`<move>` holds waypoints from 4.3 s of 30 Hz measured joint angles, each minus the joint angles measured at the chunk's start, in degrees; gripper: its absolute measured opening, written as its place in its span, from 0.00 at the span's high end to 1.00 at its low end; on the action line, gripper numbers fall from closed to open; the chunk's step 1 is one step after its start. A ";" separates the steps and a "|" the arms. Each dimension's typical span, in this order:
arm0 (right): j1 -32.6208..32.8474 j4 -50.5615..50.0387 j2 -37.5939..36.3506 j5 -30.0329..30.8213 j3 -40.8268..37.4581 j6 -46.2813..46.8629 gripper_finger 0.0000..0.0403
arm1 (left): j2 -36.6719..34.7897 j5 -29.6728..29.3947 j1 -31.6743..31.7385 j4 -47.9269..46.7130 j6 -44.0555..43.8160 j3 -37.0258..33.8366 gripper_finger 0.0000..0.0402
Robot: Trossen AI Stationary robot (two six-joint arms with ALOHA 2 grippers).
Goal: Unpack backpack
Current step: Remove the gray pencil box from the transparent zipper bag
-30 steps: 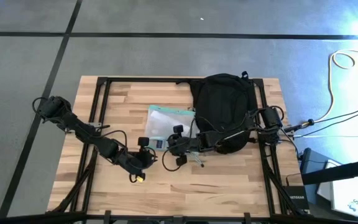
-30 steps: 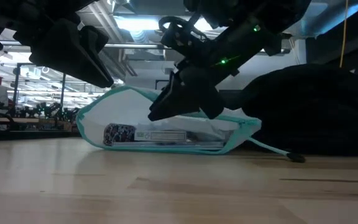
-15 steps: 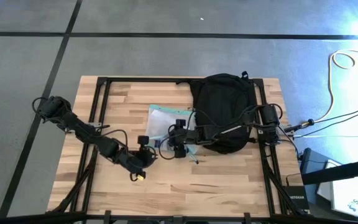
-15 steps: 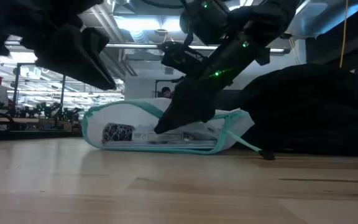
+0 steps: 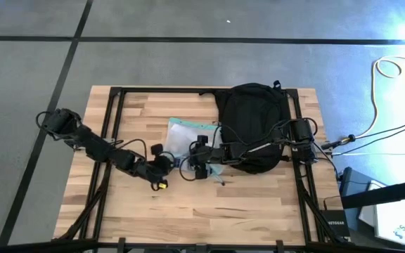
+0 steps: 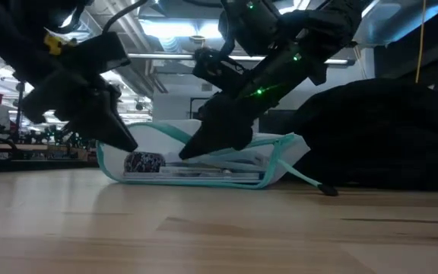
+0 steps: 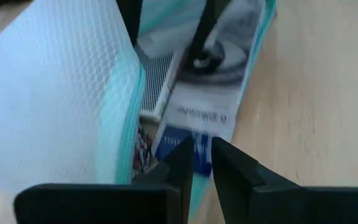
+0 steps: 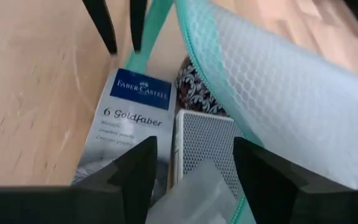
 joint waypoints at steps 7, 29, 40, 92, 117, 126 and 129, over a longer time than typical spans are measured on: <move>0.00 -1.19 0.00 0.02 1.87 -1.19 0.60 | 0.00 -0.66 2.79 5.22 3.95 -1.88 0.89; 0.41 -6.23 0.02 -0.26 3.80 -1.20 0.71 | 0.28 0.18 13.67 4.11 9.08 -2.00 0.39; 0.74 -8.43 0.02 0.67 3.80 -1.15 0.71 | 0.28 -3.06 19.77 0.88 5.06 -2.00 0.23; 11.47 -29.94 -1.36 9.50 3.78 16.83 0.73 | 0.48 12.55 22.80 -1.76 5.33 -1.85 0.23; 11.47 -27.73 -1.31 9.89 3.76 16.61 0.74 | 3.55 10.99 9.42 -6.14 -7.28 -1.77 0.23; 11.59 -28.53 -1.71 9.92 3.76 16.39 0.74 | 3.21 24.22 3.02 -5.92 -13.97 -1.83 0.23; 11.61 -28.06 -3.24 9.94 3.72 15.90 0.74 | 3.21 25.10 0.55 -5.95 -15.48 -1.87 0.23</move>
